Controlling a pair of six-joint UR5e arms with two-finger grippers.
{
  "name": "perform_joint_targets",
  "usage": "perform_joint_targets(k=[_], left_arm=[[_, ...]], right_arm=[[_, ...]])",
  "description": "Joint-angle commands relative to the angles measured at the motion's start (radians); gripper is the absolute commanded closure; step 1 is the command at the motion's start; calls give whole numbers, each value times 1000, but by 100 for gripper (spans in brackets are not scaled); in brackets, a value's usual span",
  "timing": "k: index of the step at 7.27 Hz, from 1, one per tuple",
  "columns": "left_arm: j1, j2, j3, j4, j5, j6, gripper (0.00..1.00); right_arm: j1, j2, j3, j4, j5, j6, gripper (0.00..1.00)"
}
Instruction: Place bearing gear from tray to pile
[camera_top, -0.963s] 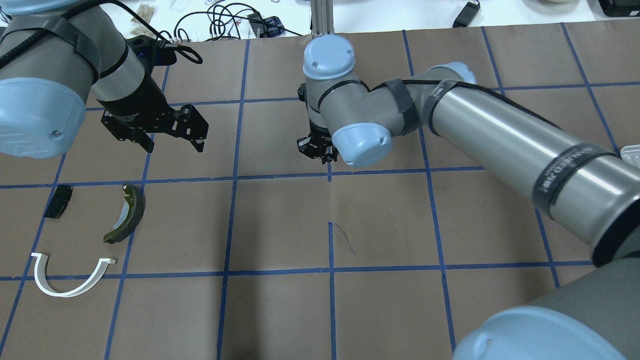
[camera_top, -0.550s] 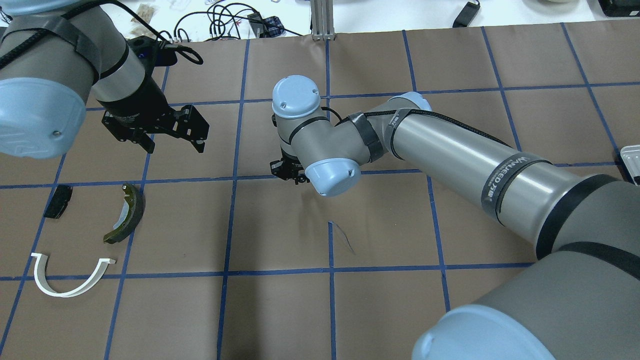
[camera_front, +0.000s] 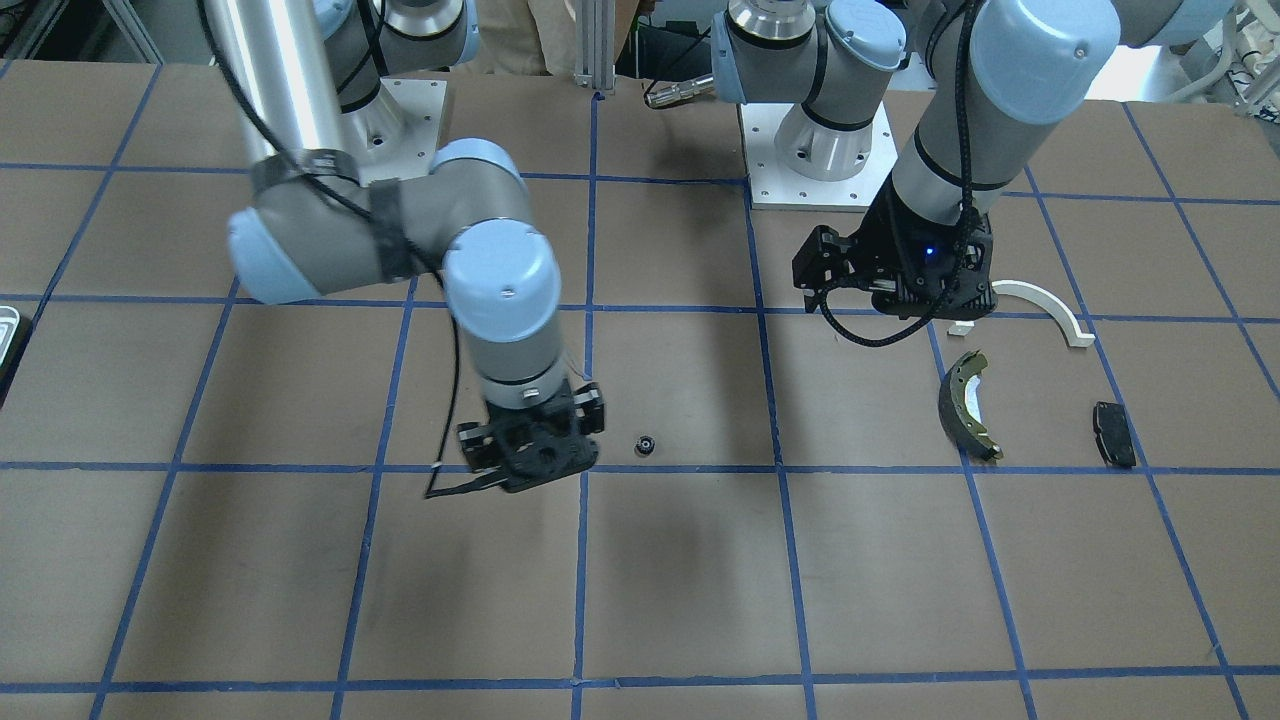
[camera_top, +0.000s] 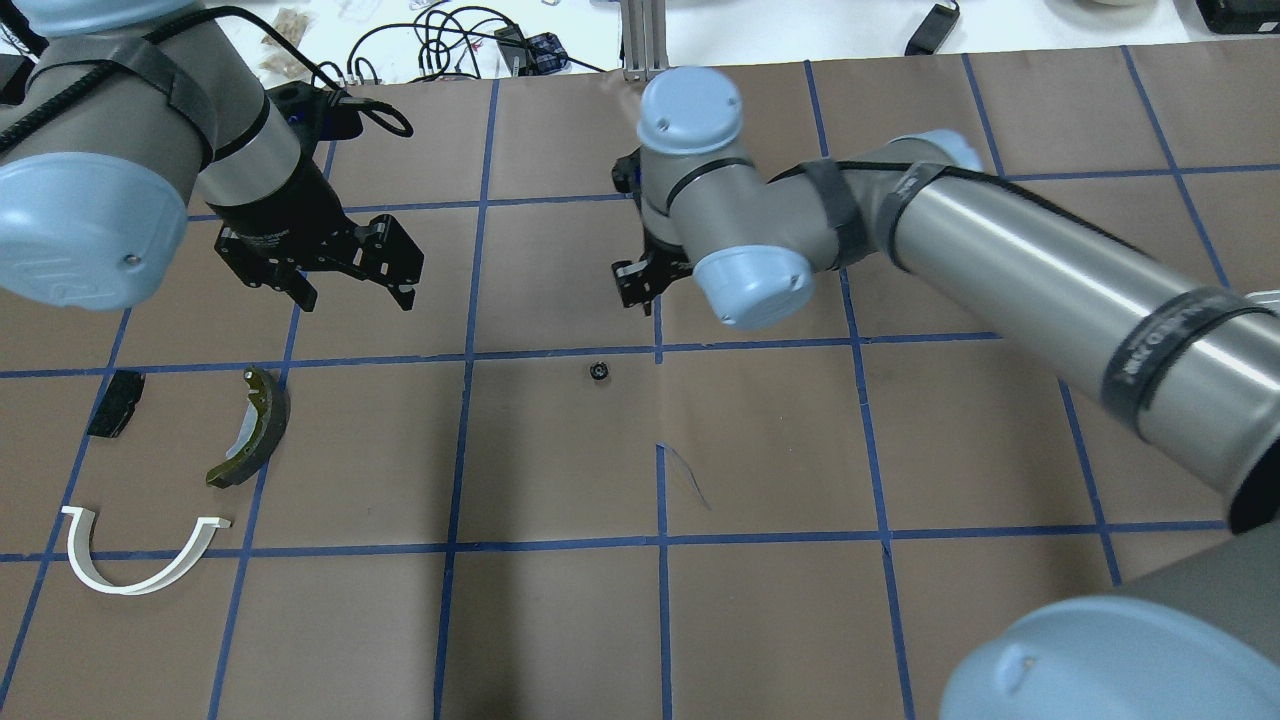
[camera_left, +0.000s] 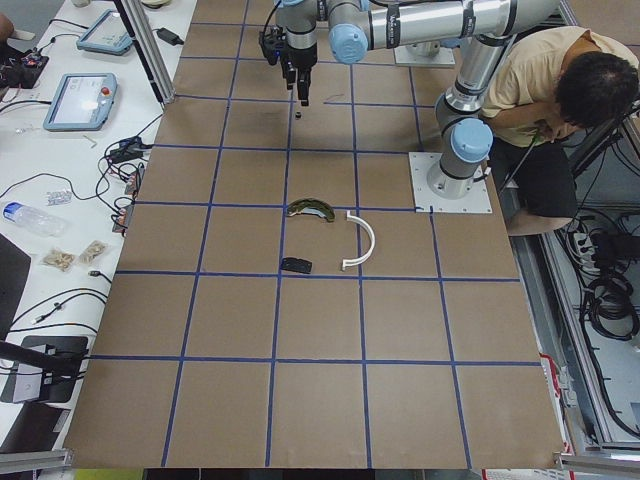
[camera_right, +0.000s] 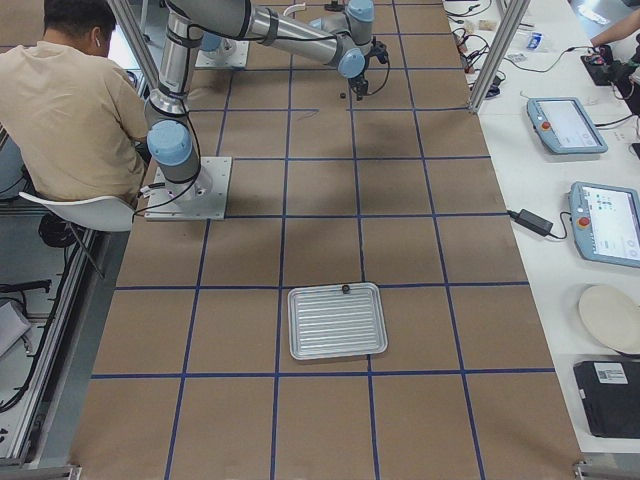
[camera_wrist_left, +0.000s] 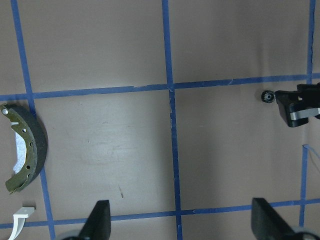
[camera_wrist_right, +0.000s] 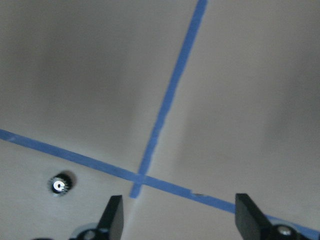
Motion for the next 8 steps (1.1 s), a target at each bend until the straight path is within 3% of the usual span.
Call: perform_joint_targets(k=[1,6,8], left_arm=[[-10,-64,3,42,-9,-16,0],[-247,-286,3,290,-10,-249,0],[-293,-351,3,365,-12,-255,0]], right_arm=[[-279,-82,0,112,-14,-426,0],[-830,-110,9,168,-10,-1302,0],[-955,-74,7,149,-20,-1637,0]])
